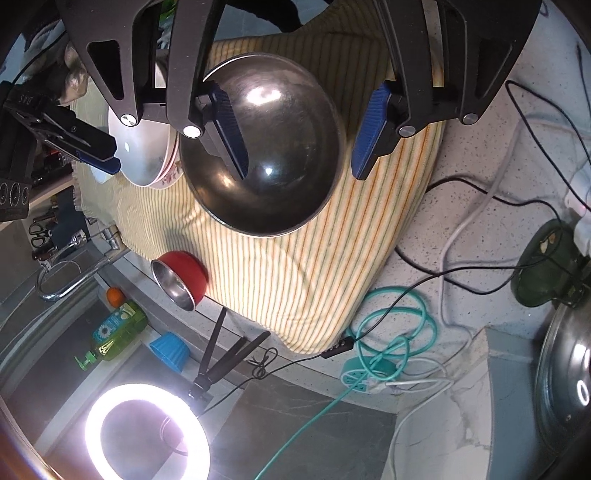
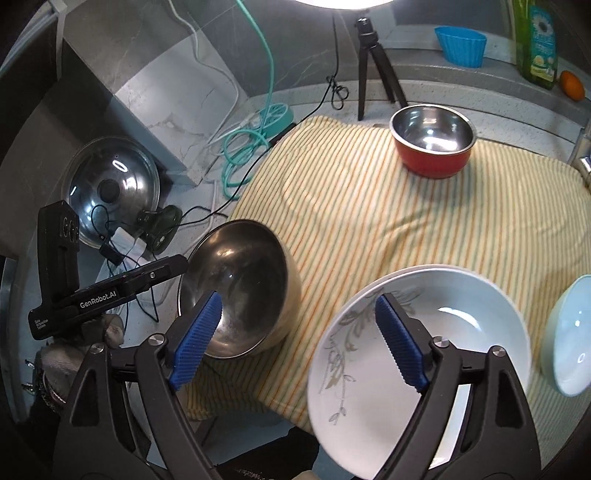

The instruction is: Organize plates and bowls

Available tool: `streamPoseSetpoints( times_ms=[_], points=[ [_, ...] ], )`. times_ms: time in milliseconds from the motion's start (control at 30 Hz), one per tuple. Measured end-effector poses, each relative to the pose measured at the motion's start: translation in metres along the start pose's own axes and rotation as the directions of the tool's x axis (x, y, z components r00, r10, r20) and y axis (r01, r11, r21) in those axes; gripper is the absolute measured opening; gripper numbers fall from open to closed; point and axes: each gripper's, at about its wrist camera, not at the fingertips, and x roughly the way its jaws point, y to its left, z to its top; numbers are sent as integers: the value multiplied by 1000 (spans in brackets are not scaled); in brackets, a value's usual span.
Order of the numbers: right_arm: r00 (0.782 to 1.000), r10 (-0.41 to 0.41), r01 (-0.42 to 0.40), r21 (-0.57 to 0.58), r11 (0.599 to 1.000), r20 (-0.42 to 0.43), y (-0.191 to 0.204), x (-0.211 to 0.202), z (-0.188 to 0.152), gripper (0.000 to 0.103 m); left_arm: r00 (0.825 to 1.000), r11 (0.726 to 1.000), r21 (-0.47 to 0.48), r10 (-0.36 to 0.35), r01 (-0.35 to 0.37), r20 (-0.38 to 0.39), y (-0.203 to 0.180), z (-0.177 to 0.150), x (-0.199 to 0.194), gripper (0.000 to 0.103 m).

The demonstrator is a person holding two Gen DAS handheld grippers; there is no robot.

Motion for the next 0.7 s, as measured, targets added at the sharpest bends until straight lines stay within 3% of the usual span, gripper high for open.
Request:
streamPoseSetpoints(
  times_ms=[700],
  points=[
    [983, -76, 59, 105, 993, 168, -72, -69, 64, 87, 993, 985, 142, -109, 102, 37, -74, 65, 16, 57]
  ],
)
